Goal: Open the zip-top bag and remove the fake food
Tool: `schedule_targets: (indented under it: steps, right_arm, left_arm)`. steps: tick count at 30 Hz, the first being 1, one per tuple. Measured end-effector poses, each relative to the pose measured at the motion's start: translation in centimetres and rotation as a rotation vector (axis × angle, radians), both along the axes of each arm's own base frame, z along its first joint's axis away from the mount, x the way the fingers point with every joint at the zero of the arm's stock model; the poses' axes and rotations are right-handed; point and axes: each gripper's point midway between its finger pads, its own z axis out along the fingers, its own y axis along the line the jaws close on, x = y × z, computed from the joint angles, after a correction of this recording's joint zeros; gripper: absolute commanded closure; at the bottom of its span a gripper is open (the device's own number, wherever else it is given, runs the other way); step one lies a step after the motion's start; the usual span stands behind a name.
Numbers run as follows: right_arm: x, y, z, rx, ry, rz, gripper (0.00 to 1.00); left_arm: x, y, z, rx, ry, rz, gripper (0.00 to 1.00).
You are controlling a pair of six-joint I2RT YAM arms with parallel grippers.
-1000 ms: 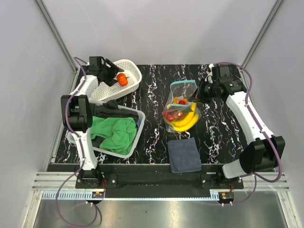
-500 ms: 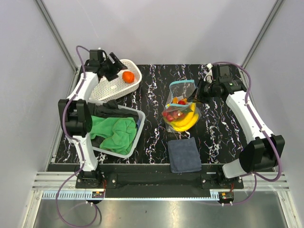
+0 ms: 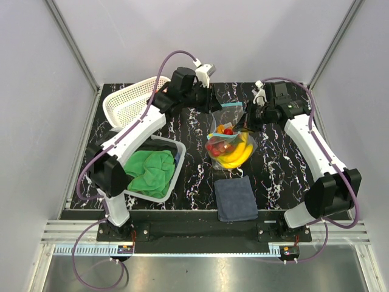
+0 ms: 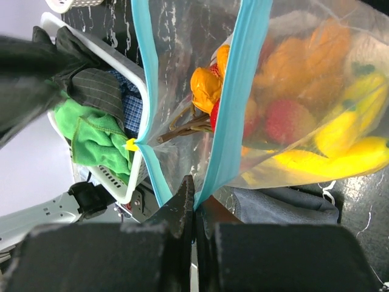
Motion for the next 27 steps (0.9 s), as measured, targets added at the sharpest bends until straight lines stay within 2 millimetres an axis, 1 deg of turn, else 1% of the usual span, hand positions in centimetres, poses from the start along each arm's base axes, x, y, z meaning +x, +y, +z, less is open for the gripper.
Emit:
schedule_targets:
  steps: [2, 4, 5, 9, 13, 15, 17, 18, 21, 25, 27]
  right_arm:
    - [0.0, 0.2, 0.3, 0.000, -0.009, 0.008, 1.00]
    - [0.0, 0.3, 0.5, 0.001, -0.015, 0.013, 1.00]
    - [0.1, 0.4, 0.6, 0.002, -0.017, 0.014, 1.00]
    - [0.1, 0.6, 0.6, 0.002, -0.018, 0.020, 1.00]
    - [0.1, 0.7, 0.4, 0.000, -0.014, 0.023, 1.00]
    - [0.1, 0.7, 0.4, 0.000, -0.014, 0.023, 1.00]
    - [0.1, 0.7, 0.5, -0.001, -0.015, 0.022, 1.00]
    - [0.1, 0.7, 0.5, -0.001, -0.016, 0.022, 1.00]
    - [0.2, 0.7, 0.6, -0.001, -0.019, 0.020, 1.00]
    - [0.2, 0.7, 0.7, 0.000, -0.019, 0.018, 1.00]
    - [0.2, 0.8, 0.6, -0.002, -0.018, 0.017, 1.00]
  left_arm:
    - [0.7, -0.2, -0.4, 0.037, -0.019, -0.011, 0.78]
    - [1.4, -0.3, -1.3, 0.087, -0.030, -0.009, 0.74]
    - [1.5, -0.4, -1.4, 0.094, -0.032, -0.010, 0.74]
    - [1.0, -1.3, -3.3, 0.166, -0.007, -0.034, 0.74]
    - [0.4, -2.4, -4.8, 0.197, 0.030, -0.051, 0.77]
    - [0.0, -2.6, -5.6, 0.213, 0.061, -0.051, 0.77]
    - [-0.4, -2.6, -6.4, 0.228, 0.091, -0.047, 0.72]
    - [-0.6, -2.6, -6.8, 0.237, 0.108, -0.044, 0.66]
    - [-1.2, -1.9, -8.2, 0.284, 0.164, -0.024, 0.57]
    - [-1.4, -0.7, -10.2, 0.353, 0.221, 0.018, 0.48]
    - [-1.5, -0.4, -10.6, 0.373, 0.236, 0.030, 0.41]
